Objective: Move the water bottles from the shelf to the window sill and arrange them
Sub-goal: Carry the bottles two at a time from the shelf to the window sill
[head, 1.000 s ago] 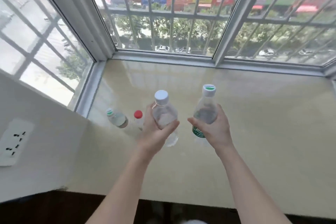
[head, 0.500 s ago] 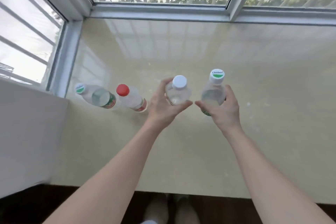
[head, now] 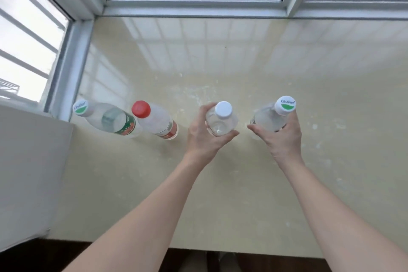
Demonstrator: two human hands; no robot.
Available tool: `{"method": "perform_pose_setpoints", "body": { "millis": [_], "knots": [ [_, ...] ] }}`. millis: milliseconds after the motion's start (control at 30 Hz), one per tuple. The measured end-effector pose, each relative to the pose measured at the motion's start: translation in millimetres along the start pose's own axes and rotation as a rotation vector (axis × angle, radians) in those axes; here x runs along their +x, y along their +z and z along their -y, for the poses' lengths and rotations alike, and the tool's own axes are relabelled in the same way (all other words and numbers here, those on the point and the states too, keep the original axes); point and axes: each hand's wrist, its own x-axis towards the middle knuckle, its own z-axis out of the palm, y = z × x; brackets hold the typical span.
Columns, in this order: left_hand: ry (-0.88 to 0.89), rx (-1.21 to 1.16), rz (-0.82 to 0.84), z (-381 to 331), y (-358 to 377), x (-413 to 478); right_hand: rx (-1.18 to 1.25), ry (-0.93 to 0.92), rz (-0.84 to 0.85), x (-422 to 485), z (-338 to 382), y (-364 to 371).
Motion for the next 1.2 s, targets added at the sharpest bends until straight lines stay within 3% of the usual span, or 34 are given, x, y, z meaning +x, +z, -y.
{"method": "perform_pose_setpoints", "body": {
  "millis": [400,533,667,833,1033,1200],
  "knots": [
    [-0.023,0.137,0.054,7.8,0.0,-6.4,-0.011,0.086,-0.041,-6.2,-1.6,-0.8],
    [-0.101,0.397,0.098,7.8,-10.5,-18.2,-0.062,0.068,0.059,-10.8,-3.1,-9.4],
    [-0.127,0.71,0.18,0.2,-33.4,-43.9,-0.425,0.043,0.129,-24.9,2.4,-45.1],
    [0.038,0.849,0.139,-40.3,-60.9,-94.8,-0.926,-0.058,0.259,-52.4,47.1,-105.6],
    [0.428,1.006,0.027,-159.2,-74.5,-111.8,-1.006,-0.323,0.039,-70.1,148.8,-155.3],
    [0.599,1.04,-0.048,-255.1,-75.7,-102.1,-0.985,-0.577,-0.126,-86.8,231.5,-173.9]
  ]
}}
